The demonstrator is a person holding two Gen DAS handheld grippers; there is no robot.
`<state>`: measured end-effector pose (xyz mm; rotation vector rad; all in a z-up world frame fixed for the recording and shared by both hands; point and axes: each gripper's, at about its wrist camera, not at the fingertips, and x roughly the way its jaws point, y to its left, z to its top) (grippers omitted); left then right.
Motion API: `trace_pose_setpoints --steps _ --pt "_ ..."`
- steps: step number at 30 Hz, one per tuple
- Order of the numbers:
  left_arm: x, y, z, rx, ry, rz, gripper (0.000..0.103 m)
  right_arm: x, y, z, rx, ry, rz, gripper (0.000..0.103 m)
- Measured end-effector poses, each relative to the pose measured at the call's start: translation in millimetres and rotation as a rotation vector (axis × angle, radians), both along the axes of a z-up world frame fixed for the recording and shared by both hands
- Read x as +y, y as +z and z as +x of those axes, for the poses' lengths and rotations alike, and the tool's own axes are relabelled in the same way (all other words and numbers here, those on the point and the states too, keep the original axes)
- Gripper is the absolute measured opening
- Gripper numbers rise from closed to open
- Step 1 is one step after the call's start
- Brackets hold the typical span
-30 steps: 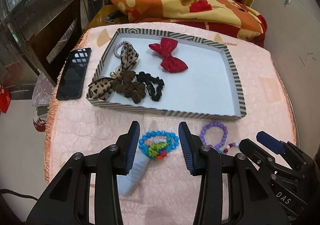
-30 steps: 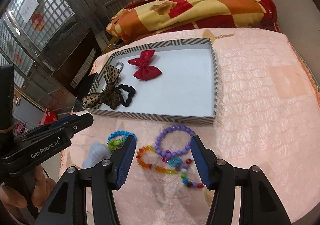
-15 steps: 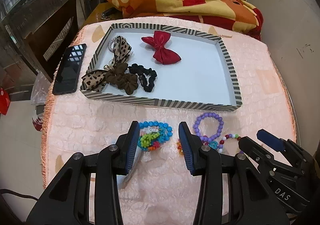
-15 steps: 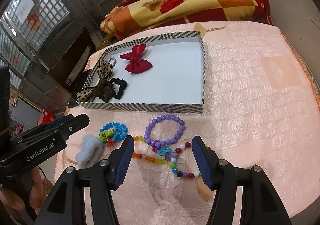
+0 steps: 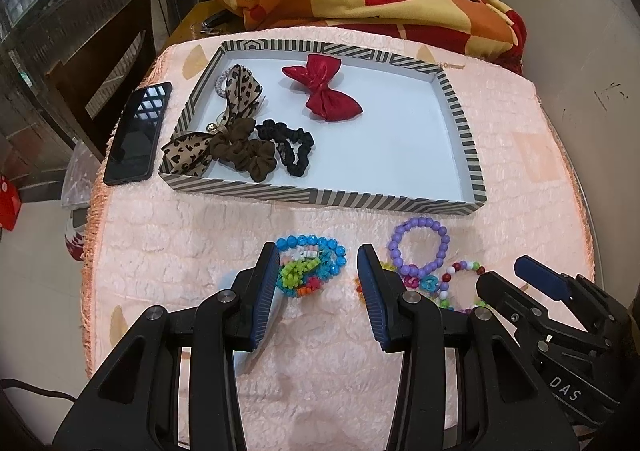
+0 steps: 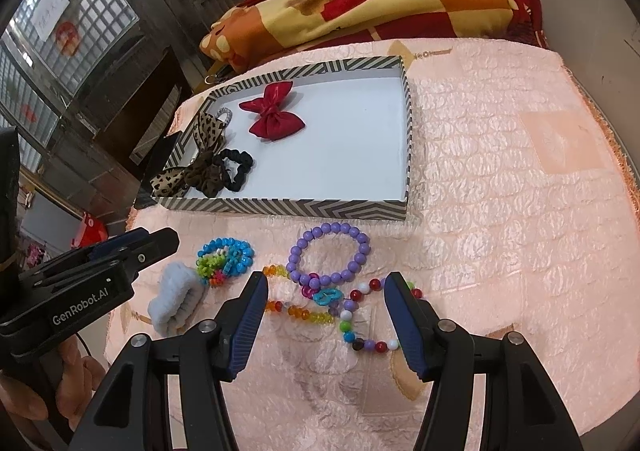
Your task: Organize jewelry
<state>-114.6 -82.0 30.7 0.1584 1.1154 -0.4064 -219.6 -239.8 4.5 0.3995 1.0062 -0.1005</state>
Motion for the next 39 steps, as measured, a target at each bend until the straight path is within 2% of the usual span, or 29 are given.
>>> trace_pose_setpoints --steps 6,10,14,21,27,36,39 --pt "13.7 -3.9 2.9 0.034 0.012 -0.024 0.04 -1.3 -9.0 -1.4 0.022 0.005 0.01 0.058" --pt "36.5 -10.0 7.0 0.094 0.023 -0.072 0.049 0.3 -17.1 -3.8 0.038 0.028 -0.002 0.058" --pt "60.8 -18.3 10.3 0.145 0.049 -0.088 0.049 6.7 -21.7 0.4 0.03 0.076 -0.005 0.058" --pt "84.9 -35.0 4.2 0.197 0.03 -0.072 0.052 9.8 -32.8 24.6 0.03 0.122 0.025 0.055" --pt "79.7 -51.0 1.1 0.222 -0.012 -0.041 0.057 9.5 -47.8 53.0 0.065 0.139 0.051 0.053" --pt "74.5 -71.3 11.5 0.236 0.004 0.016 0.057 17.1 -65.3 74.9 0.115 0.148 0.05 0.053" --pt "74.2 -76.2 15.0 0.242 0.012 0.027 0.057 24.1 -71.3 82.2 0.134 0.158 0.018 0.042"
